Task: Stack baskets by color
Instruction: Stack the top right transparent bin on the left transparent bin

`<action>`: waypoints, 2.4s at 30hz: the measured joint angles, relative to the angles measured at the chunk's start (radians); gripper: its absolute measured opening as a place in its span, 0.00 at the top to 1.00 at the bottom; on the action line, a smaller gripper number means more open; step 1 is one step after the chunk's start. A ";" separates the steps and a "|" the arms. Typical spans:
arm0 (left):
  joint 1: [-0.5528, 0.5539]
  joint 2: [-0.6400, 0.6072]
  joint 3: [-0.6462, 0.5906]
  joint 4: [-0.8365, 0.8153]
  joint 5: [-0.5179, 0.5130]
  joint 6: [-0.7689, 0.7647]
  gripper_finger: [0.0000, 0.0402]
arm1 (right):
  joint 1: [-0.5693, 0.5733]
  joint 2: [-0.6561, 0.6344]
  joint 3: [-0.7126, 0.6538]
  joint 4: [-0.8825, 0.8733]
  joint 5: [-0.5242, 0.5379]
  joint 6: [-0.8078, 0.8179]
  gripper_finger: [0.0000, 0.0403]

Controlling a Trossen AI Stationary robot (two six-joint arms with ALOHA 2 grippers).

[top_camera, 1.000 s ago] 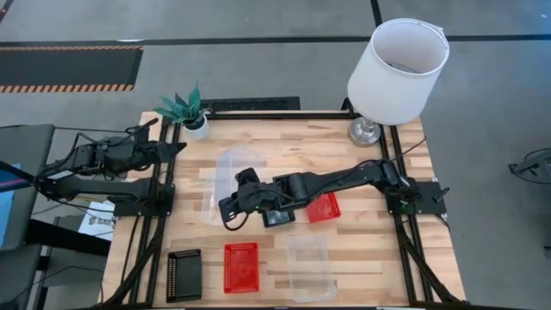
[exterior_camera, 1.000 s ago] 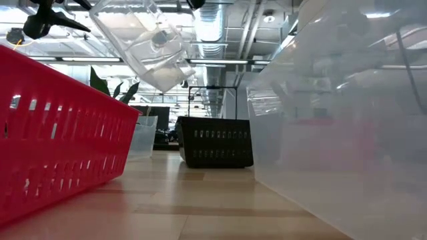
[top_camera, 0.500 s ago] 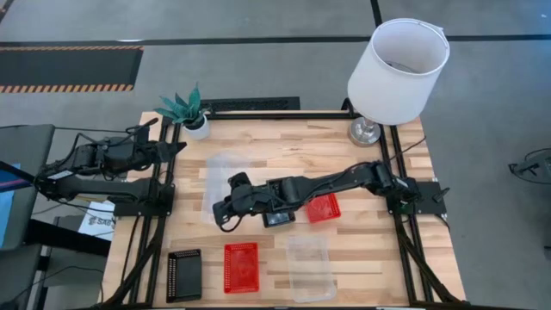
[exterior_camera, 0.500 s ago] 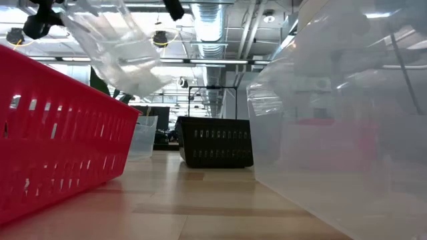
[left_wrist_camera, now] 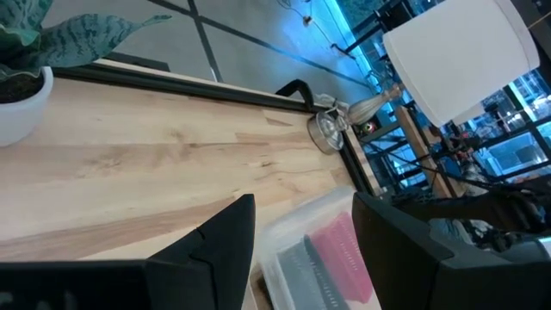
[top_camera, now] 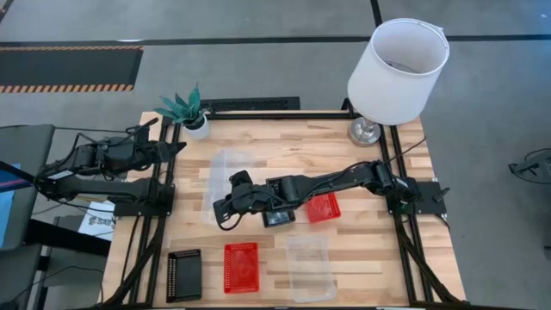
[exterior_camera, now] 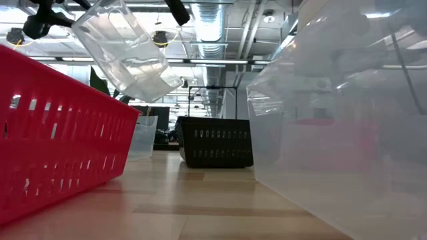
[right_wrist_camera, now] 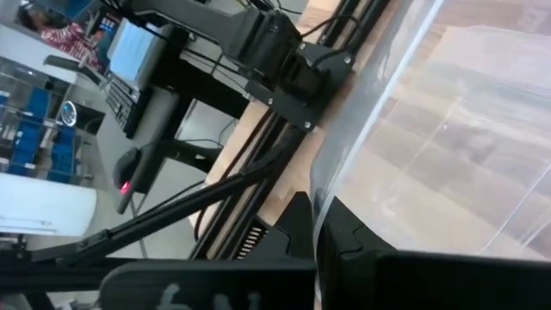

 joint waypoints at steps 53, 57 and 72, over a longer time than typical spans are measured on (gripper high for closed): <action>0.000 0.000 0.000 -0.001 -0.027 0.000 0.54 | -0.014 0.078 0.084 -0.140 -0.061 0.023 1.00; 0.000 0.000 0.000 -0.001 -0.026 0.001 0.54 | -0.013 0.084 0.084 -0.165 -0.062 0.027 1.00; 0.000 0.000 0.000 -0.007 -0.026 0.003 0.54 | -0.020 0.084 0.084 -0.252 -0.094 0.015 0.97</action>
